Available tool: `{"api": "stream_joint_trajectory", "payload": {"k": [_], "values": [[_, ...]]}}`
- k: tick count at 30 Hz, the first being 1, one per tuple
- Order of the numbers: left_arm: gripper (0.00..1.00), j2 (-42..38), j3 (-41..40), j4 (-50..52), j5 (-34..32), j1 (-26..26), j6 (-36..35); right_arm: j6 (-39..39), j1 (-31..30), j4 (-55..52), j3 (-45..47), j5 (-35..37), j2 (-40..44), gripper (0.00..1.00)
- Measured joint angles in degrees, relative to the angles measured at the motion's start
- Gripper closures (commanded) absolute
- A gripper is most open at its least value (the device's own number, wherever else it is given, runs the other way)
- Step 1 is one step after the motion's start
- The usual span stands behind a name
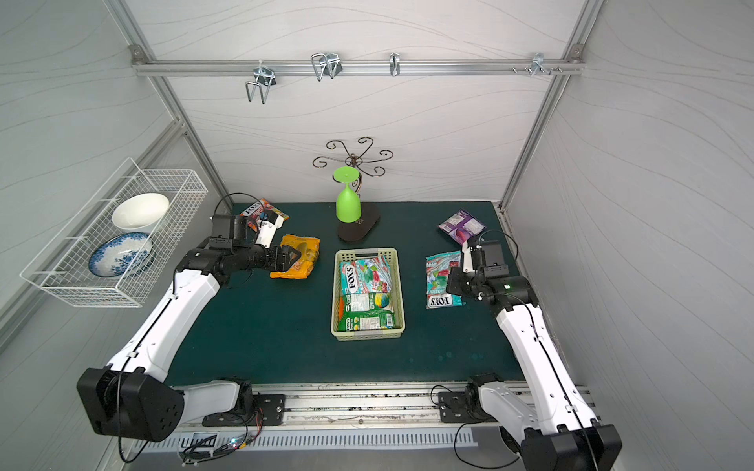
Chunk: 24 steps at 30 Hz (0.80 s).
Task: Put the candies in the basket
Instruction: Place the candy in the basket.
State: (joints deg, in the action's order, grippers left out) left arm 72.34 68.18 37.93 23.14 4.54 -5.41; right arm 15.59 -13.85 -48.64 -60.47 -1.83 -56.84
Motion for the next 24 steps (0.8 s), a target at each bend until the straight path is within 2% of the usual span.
{"api": "stream_joint_trajectory", "payload": {"k": [9,24], "values": [[0.25,-0.3,-0.4,-0.4,0.0,-0.5,0.1,-13.5,-12.3,-0.4,-6.8,-0.2,-4.4,1.00],[0.25,-0.3,-0.9,-0.6,0.0,-1.2,0.8,-42.6,-30.3,0.1,-10.0,-1.8,-10.7,1.00]]}}
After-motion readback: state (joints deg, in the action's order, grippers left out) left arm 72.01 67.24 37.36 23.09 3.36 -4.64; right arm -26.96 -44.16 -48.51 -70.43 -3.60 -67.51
